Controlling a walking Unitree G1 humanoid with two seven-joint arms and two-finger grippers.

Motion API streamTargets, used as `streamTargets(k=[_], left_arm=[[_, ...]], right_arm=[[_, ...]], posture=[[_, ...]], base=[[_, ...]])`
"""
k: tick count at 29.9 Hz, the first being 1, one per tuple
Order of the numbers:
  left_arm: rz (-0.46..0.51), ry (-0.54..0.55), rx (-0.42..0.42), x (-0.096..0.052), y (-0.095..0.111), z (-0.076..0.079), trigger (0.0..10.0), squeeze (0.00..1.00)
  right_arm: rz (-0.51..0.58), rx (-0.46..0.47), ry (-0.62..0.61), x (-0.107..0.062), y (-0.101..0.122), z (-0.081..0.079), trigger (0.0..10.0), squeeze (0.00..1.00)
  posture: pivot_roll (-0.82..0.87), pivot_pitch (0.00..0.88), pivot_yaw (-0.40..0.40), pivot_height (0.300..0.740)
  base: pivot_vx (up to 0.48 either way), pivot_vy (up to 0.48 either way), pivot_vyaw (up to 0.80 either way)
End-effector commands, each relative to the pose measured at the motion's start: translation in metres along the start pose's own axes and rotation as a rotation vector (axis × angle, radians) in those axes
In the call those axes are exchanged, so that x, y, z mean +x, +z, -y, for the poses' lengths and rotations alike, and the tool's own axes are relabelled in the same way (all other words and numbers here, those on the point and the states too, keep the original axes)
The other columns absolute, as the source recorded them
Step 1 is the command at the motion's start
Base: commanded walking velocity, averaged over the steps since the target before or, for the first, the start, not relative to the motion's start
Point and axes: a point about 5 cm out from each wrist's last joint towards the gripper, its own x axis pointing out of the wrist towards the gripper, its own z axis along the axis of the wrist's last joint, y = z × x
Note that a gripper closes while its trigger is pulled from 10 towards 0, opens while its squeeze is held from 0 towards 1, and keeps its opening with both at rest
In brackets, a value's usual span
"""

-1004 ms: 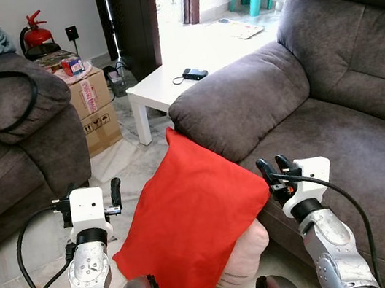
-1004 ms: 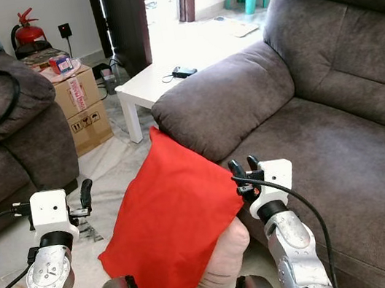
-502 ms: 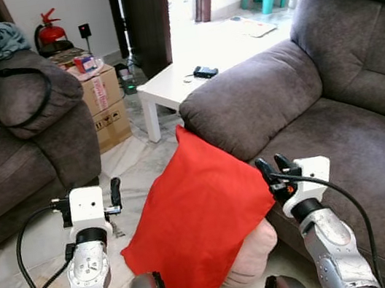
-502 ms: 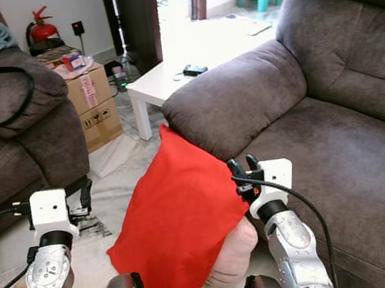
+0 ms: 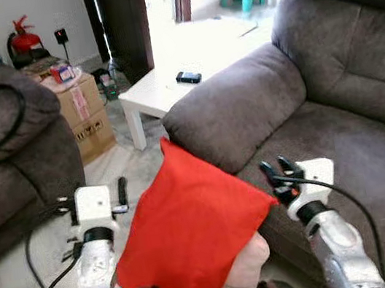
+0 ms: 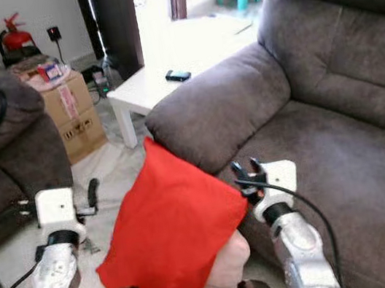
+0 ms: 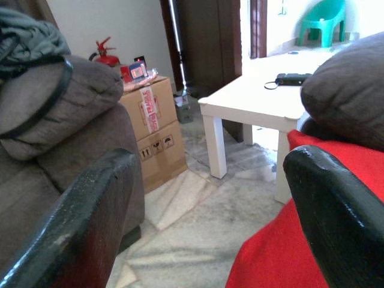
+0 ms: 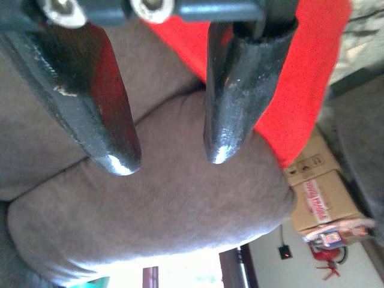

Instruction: Move the pillow to the sofa from floor

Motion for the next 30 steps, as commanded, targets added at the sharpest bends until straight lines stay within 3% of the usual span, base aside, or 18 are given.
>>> streamTargets(k=[1,8,15,19,28,29,30], left_arm=[[0.000,0.009,0.012,0.001,0.001,-0.005,10.0,0.00],[0.004,-0.009,0.010,0.001,0.001,-0.003,10.0,0.00],[-0.030,-0.065,0.000,0.000,-0.003,0.006,10.0,0.00],[-0.052,-0.074,-0.006,-0.001,-0.007,0.007,10.0,0.00],[-0.095,-0.064,-0.027,-0.003,-0.013,0.006,10.0,0.00],[-0.105,-0.055,-0.027,-0.006,-0.016,0.004,10.0,0.00],[-0.108,-0.052,-0.028,-0.007,-0.017,0.004,10.0,0.00]], right_arm=[[0.012,0.015,0.010,0.004,0.003,-0.006,10.0,0.00],[-0.010,0.016,0.008,0.005,0.001,-0.006,10.0,0.00],[-0.117,0.084,-0.103,0.015,-0.014,0.002,10.0,0.00],[-0.172,0.210,-0.144,0.026,-0.022,0.004,10.0,0.00],[-0.310,0.339,-0.166,0.039,-0.039,-0.002,10.0,0.00],[-0.342,0.376,-0.184,0.039,-0.044,-0.002,10.0,1.00],[-0.353,0.399,-0.198,0.039,-0.045,-0.002,10.0,1.00]], posture=[[0.07,0.000,-0.096,0.566],[0.07,0.000,-0.096,0.566],[0.07,0.000,-0.096,0.566],[0.08,0.000,-0.098,0.566],[0.10,0.000,-0.117,0.566],[0.11,0.000,-0.123,0.566],[0.11,0.000,-0.126,0.566]], base=[[0.289,0.000,0.00],[0.267,0.000,0.00],[0.000,0.000,0.00],[0.000,0.000,0.00],[0.000,0.000,0.00],[0.000,0.000,0.00],[0.000,0.000,0.00]])
